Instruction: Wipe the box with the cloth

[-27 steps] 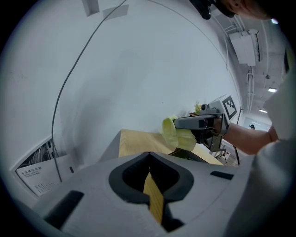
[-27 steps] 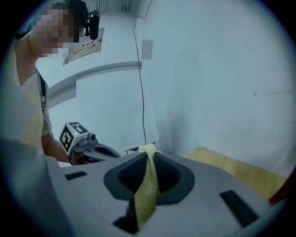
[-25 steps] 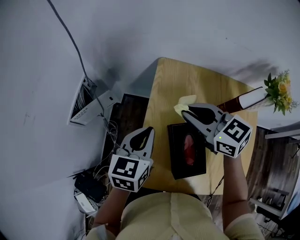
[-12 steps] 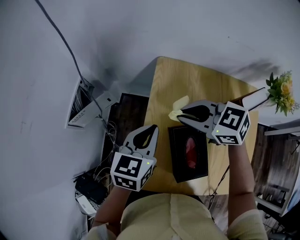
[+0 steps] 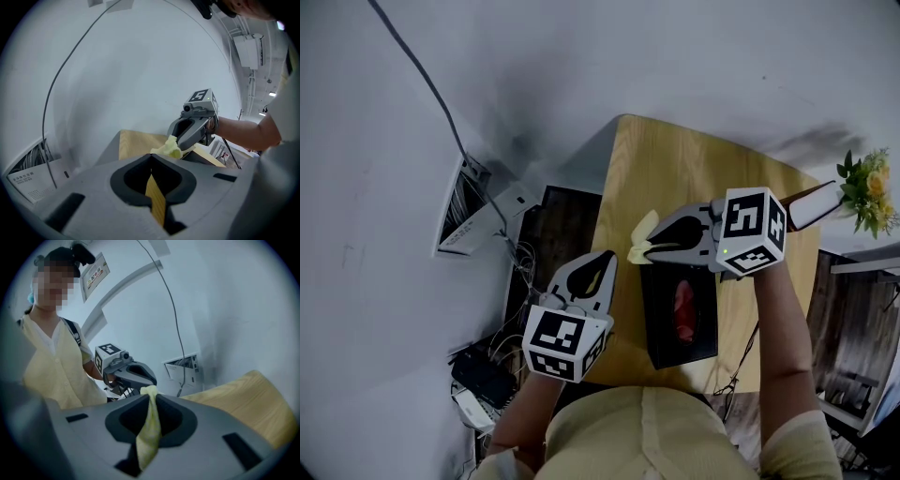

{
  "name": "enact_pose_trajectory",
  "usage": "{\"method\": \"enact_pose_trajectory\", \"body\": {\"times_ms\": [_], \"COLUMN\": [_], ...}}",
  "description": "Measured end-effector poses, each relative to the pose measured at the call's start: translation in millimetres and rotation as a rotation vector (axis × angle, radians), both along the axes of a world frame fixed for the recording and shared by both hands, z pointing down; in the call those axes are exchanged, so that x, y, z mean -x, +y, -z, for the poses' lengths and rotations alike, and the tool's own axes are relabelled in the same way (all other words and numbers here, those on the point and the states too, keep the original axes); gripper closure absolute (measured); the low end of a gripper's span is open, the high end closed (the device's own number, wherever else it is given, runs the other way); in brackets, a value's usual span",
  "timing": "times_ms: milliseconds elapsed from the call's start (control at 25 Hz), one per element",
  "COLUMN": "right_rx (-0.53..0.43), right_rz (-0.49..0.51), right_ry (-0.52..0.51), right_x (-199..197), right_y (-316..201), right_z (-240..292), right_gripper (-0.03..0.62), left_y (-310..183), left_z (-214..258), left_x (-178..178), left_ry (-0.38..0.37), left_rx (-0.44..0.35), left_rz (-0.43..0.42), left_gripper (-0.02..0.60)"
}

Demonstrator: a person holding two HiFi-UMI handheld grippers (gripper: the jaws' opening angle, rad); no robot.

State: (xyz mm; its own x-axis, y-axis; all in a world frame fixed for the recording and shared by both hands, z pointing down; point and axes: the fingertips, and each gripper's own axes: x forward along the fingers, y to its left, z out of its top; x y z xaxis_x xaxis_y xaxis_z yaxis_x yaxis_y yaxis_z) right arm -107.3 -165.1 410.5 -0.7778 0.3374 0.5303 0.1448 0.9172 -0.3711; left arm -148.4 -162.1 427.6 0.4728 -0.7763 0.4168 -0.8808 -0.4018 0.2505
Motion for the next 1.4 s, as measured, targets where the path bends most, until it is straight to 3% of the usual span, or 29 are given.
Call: {"method": "enact_pose_trajectory", "body": {"times_ms": [400,720,1080,1400], "right_rx": [0.113,0.117,0.092,-0.001], "right_rz": [0.095,0.042,-0.099,-0.278], "right_ry": [0.119,0.172,0.217,0.293], "right_x": [3.6,-10.5,-34.4,-48.6], "right_y": [0.0,-5.7,-17.0,-27.0], "right_z": [-25.4,-35.0,-39.8,-44.6], "right_gripper": [0.539,0.539,0.539,0.539], "left_y": [2.9,4.6,1.5,0.9], "left_z": [-3.2,-5.1,-2.3,0.9], "left_x": [0.7,1.6,-16.0,-32.1], "left_ry": [-0.022,-0.018,-0.016,-0.012], "left_rx": [0.004,0.009,-0.001,-0.010], "left_rz": [0.004,0.009,-0.026,-0.058], "left_gripper": [0.565,0.565,0.565,0.565]}}
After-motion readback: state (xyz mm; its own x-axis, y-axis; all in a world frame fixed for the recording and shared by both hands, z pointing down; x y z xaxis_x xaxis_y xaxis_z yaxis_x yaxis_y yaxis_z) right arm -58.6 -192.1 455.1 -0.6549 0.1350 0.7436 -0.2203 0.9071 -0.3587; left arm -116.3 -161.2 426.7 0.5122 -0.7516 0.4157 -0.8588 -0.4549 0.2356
